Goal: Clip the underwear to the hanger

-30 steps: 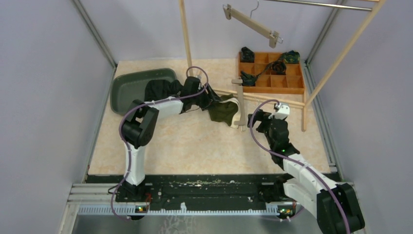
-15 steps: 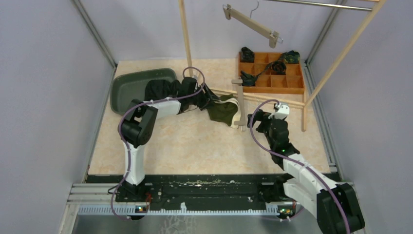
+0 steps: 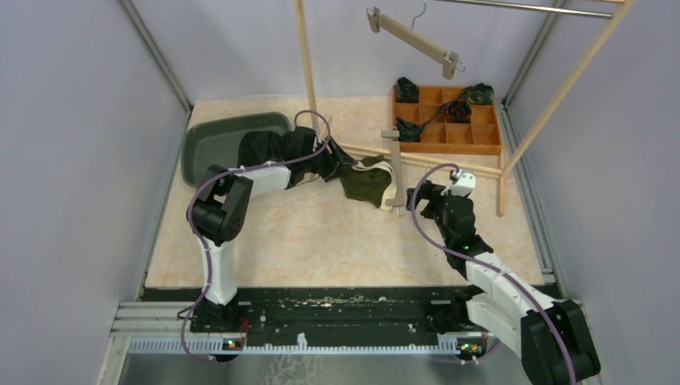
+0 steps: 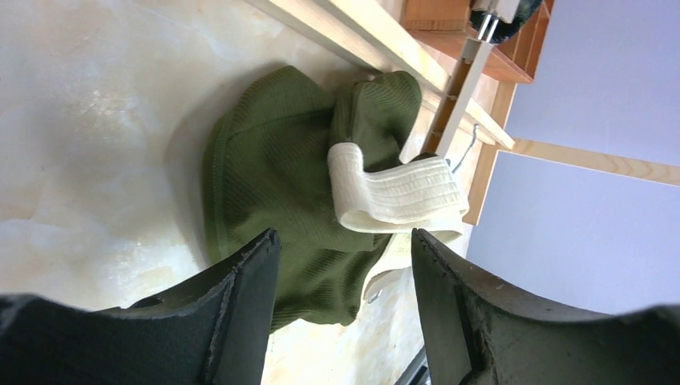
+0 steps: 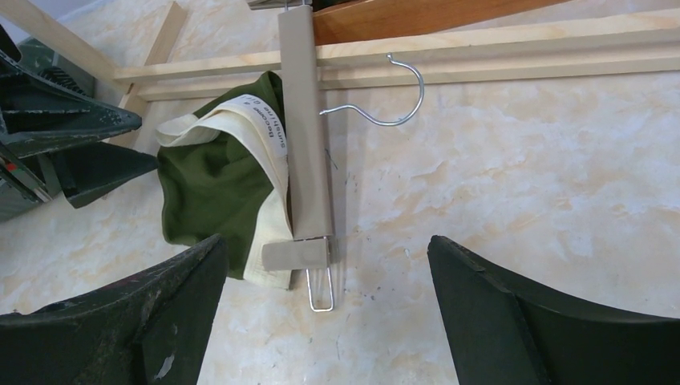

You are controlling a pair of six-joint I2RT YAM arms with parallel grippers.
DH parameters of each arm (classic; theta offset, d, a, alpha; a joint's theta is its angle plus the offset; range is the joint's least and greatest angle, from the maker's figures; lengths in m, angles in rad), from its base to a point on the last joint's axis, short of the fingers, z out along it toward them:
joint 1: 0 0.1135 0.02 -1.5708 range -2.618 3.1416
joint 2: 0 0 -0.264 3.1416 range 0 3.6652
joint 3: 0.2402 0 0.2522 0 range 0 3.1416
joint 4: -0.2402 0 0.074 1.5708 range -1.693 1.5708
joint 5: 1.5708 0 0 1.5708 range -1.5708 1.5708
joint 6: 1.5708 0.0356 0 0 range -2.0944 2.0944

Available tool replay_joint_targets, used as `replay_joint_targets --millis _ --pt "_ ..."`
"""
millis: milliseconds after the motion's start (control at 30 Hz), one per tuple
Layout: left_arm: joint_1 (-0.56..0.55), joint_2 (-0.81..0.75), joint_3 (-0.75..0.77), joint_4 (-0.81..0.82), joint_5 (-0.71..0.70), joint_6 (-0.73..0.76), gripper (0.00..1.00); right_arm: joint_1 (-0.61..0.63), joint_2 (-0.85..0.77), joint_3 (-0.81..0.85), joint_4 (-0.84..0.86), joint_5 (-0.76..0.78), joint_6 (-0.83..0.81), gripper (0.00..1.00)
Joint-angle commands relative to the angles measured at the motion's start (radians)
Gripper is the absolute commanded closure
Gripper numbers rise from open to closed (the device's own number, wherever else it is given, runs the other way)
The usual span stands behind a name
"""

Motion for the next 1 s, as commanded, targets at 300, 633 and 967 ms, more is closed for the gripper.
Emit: replay_joint_targets --millis 300,633,967 --pt "0.006 0.051 0.049 0.09 0.06 -0.05 0.39 -0.006 0.004 0.054 0.051 -0.012 -0.009 0.06" --pt "0.002 0.123 0.107 0.12 0.106 -0.076 0.44 -0.009 0.001 0.041 0.06 -0.006 -0.006 0.06" --pt "-0.003 0.147 0.167 0.15 0.135 -0.102 0.97 -0.015 0.021 0.043 0.072 -0.013 -0.003 0.07"
